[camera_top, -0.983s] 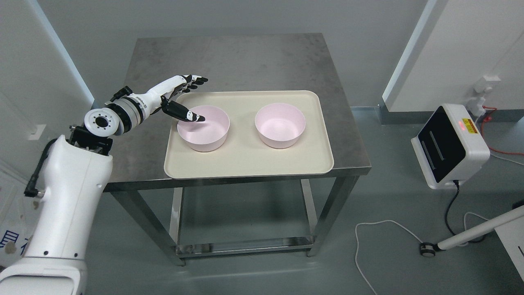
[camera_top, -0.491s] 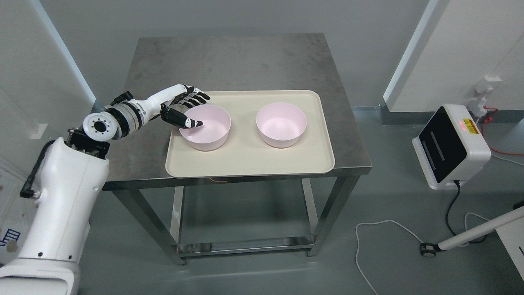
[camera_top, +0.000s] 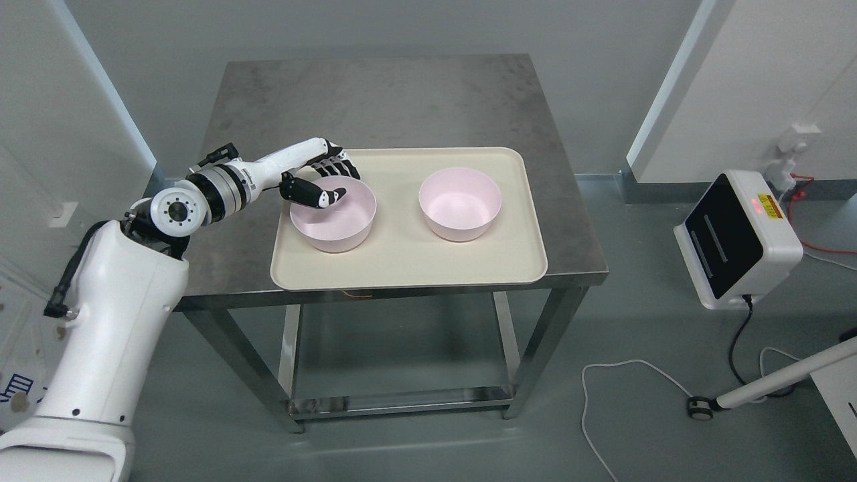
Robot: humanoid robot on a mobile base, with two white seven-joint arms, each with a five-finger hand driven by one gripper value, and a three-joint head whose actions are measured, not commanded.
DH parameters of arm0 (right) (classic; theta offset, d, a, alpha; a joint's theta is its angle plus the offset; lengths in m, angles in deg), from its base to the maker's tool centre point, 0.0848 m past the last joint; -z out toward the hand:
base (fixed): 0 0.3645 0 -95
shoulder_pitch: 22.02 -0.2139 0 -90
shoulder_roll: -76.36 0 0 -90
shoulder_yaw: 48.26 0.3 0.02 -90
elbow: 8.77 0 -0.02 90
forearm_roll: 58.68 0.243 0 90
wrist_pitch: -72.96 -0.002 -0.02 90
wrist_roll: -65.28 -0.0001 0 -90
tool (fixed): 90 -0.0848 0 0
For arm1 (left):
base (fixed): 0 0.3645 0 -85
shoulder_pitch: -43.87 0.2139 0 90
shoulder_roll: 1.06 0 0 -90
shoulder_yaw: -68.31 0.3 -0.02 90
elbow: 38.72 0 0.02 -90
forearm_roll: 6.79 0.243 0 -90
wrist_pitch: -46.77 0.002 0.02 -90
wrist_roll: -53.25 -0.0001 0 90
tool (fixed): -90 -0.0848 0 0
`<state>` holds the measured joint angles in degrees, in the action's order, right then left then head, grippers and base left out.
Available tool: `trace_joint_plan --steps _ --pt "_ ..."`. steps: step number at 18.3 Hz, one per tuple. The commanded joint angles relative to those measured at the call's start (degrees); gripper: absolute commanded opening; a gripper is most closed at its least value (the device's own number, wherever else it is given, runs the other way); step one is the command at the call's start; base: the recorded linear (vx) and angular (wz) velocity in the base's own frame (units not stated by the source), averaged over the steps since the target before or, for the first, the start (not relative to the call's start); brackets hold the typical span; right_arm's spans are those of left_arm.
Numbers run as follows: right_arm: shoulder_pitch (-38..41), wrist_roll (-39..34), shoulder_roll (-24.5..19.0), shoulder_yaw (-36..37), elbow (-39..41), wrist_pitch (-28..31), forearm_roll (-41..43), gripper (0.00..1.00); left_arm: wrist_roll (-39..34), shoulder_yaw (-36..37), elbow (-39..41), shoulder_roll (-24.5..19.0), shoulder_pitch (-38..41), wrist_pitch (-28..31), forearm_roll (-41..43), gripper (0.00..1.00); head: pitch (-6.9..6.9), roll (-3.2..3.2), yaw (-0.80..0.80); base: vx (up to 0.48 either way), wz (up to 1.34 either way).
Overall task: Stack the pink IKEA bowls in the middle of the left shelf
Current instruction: 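Grasp the rim of the nearer pink bowl with the left hand, then lift the bowl and lower it into the other pink bowl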
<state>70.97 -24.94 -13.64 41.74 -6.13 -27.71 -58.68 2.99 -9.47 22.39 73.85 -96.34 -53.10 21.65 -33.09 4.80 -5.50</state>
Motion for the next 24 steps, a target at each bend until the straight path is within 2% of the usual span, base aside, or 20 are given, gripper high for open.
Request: trace_joint_plan --steps 1,6,11,14,16,17,20,24 --pt "0.0 0.0 1.0 0.5 0.0 0.0 -0.4 1.0 -0.1 2.4 -0.8 0.9 -0.1 -3.8 4.9 0.12 0.0 0.0 0.0 0.0 0.0" --pt "0.0 0.0 1.0 0.6 0.0 0.0 -0.4 1.0 -0.2 1.3 -0.7 3.0 -0.3 -5.9 5.9 0.0 0.0 0.0 0.0 0.0 0.0" --pt "0.0 0.0 1.0 0.5 0.0 0.0 -0.4 1.0 0.7 -3.2 0.0 10.2 -6.1 -5.3 5.4 0.0 0.0 0.0 0.0 0.0 0.0" --pt "0.0 0.0 1.0 0.5 0.0 0.0 -0.4 1.0 2.0 -3.3 0.0 13.7 -9.6 -3.6 5.3 0.0 0.0 0.0 0.0 0.0 0.0" --pt "0.0 0.0 1.0 0.5 0.0 0.0 -0.4 1.0 2.7 -2.7 -0.1 14.1 -11.1 -3.0 5.1 0.01 0.0 0.0 0.0 0.0 0.0" --pt "0.0 0.0 1.0 0.5 0.0 0.0 -0.4 1.0 2.7 -0.3 -0.1 14.1 -12.1 -2.9 4.4 0.01 0.0 0.0 0.0 0.0 0.0" --pt "0.0 0.0 1.0 0.6 0.0 0.0 -0.4 1.0 0.8 15.5 -0.3 14.1 -12.7 -0.7 -1.0 0.01 0.0 0.0 0.0 0.0 0.0" --pt "0.0 0.0 1.0 0.6 0.0 0.0 -0.4 1.0 -6.2 24.6 -5.6 14.1 -12.8 -0.4 -1.1 0.02 0.0 0.0 0.0 0.0 0.0"
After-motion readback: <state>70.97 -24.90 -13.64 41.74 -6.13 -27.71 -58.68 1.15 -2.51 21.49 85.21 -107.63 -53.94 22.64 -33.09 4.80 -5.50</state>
